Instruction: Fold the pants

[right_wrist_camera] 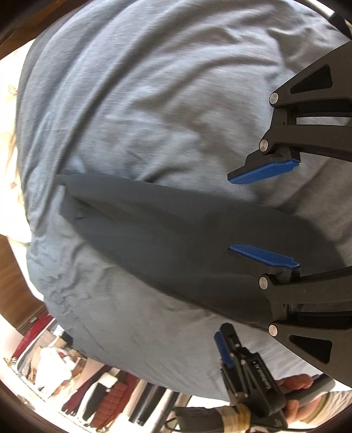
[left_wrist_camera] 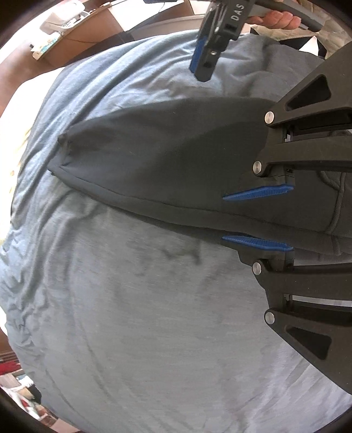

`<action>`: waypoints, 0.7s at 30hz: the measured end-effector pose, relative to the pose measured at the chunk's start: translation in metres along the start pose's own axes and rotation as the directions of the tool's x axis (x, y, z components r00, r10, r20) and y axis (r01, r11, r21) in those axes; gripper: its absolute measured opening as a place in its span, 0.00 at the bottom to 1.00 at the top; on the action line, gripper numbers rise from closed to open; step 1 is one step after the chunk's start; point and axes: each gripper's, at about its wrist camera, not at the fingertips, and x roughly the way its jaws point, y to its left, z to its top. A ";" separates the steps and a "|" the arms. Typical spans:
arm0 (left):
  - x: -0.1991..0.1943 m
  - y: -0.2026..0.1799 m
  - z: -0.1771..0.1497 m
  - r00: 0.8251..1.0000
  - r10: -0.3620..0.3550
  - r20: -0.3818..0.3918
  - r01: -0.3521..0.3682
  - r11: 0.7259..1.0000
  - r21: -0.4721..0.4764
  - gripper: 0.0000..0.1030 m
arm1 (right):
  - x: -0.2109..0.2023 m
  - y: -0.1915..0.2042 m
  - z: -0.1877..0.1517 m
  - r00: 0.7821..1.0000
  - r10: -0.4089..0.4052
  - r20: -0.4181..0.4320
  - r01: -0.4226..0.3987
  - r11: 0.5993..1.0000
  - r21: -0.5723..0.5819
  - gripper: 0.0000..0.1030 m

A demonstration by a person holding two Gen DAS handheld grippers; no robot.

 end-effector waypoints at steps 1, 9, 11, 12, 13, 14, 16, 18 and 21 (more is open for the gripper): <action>0.002 0.002 -0.002 1.000 -0.004 -0.006 0.004 1.000 -0.010 0.26 | 0.002 0.001 -0.004 1.000 -0.003 -0.011 0.003 1.000 0.001 0.46; 0.017 0.009 -0.010 0.998 -0.059 -0.026 0.057 0.997 -0.054 0.26 | 0.015 0.006 -0.024 0.997 -0.001 -0.082 0.000 1.000 -0.006 0.46; 0.022 0.011 -0.010 0.998 -0.052 -0.037 0.050 0.997 -0.053 0.26 | 0.018 0.009 -0.025 0.996 0.004 -0.090 -0.005 1.000 -0.011 0.46; 0.024 0.012 -0.010 0.998 -0.058 -0.040 0.056 0.997 -0.059 0.26 | 0.020 0.010 -0.025 0.996 0.005 -0.094 -0.007 1.000 -0.013 0.46; 0.025 0.013 -0.010 0.997 -0.064 -0.042 0.061 0.996 -0.064 0.26 | 0.021 0.010 -0.025 0.995 0.004 -0.096 -0.006 1.000 -0.014 0.46; 0.026 0.013 -0.010 0.996 -0.074 -0.045 0.071 0.995 -0.069 0.23 | 0.022 0.011 -0.025 0.995 0.003 -0.097 -0.005 1.000 -0.014 0.46; 0.026 0.013 -0.010 0.995 -0.090 -0.046 0.087 0.994 -0.068 0.13 | 0.024 0.012 -0.024 0.995 0.004 -0.098 -0.005 1.000 -0.012 0.46; 0.022 0.012 -0.010 0.996 -0.084 -0.036 0.082 0.995 -0.059 0.12 | 0.025 0.013 -0.024 0.995 0.010 -0.101 -0.011 1.000 -0.009 0.46; 0.012 0.017 -0.010 0.998 -0.069 -0.009 0.068 0.996 -0.062 0.12 | 0.025 0.015 -0.021 0.995 0.017 -0.095 -0.017 1.000 -0.005 0.46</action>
